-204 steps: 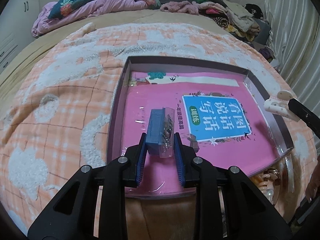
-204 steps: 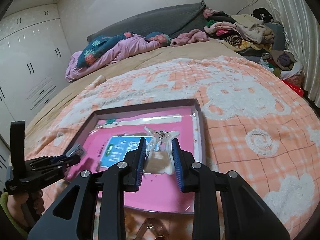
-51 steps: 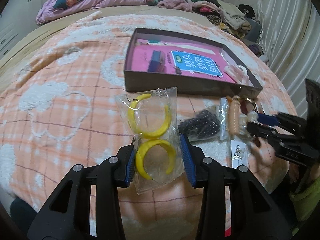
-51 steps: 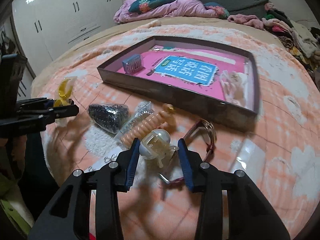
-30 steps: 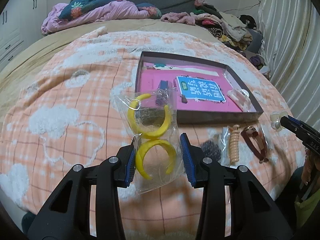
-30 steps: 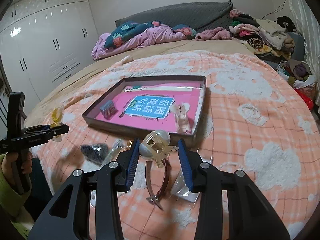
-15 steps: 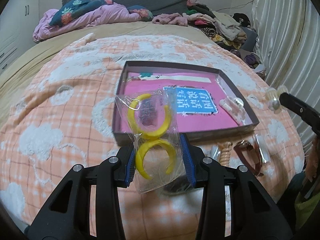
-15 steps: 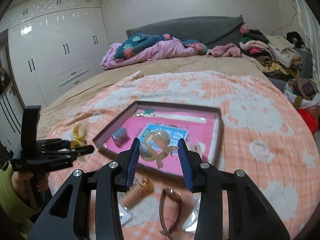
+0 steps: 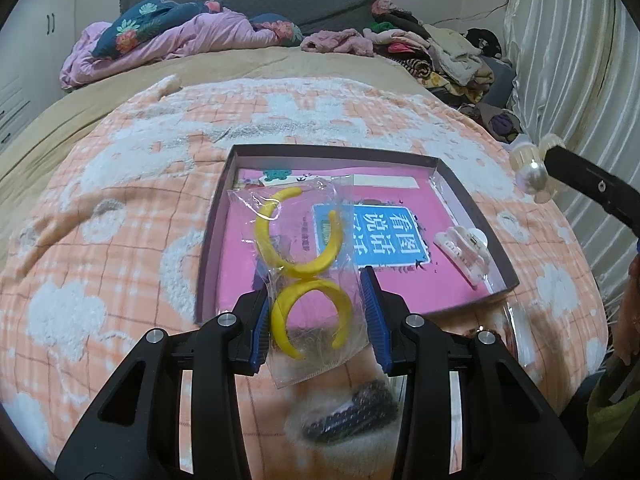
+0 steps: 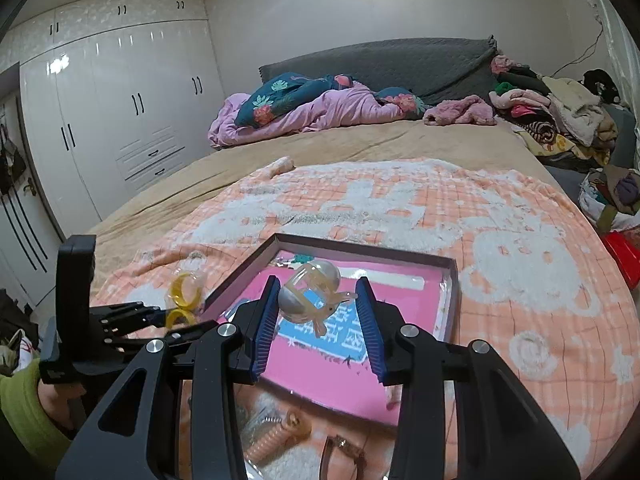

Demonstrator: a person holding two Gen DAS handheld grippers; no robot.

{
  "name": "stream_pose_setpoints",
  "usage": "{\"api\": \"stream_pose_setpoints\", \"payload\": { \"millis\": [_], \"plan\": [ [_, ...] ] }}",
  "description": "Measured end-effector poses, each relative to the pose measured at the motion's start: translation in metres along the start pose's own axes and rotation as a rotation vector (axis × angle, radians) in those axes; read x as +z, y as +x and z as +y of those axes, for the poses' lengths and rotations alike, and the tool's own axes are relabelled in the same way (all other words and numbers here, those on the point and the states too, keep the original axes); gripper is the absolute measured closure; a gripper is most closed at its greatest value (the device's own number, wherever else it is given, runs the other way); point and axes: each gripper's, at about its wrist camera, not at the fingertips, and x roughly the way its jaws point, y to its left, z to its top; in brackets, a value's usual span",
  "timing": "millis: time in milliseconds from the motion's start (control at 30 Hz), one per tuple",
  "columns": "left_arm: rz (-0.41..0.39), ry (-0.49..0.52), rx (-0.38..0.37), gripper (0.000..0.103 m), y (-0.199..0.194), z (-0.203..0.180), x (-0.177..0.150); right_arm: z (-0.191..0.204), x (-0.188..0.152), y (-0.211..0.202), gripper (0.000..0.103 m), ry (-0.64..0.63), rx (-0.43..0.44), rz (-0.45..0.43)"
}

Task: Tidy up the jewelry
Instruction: 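Put the yellow bangles in the box with left tool while right carries pearl clip, then lower the pearl hair clip into the box and open the right tool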

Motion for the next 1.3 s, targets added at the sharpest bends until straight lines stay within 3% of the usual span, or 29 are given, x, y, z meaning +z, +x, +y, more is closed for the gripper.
{"api": "stream_pose_setpoints", "payload": {
  "millis": [433,767,967,1300],
  "plan": [
    [0.07,0.02,0.025,0.071,0.044,-0.014,0.017,-0.018,0.024,0.05,0.066,-0.033,0.033,0.046],
    [0.144,0.029,0.044,0.071,0.075,-0.017,0.014,-0.057,-0.001,0.092,0.066,0.029,-0.049,0.138],
    [0.154,0.035,0.042,0.07,0.084,-0.018,0.011,-0.066,-0.012,0.107,0.066,0.067,-0.042,0.176],
    [0.151,0.02,0.041,0.058,0.086,-0.019,0.003,-0.069,-0.019,0.115,0.065,0.081,-0.069,0.206]
  ]
}}
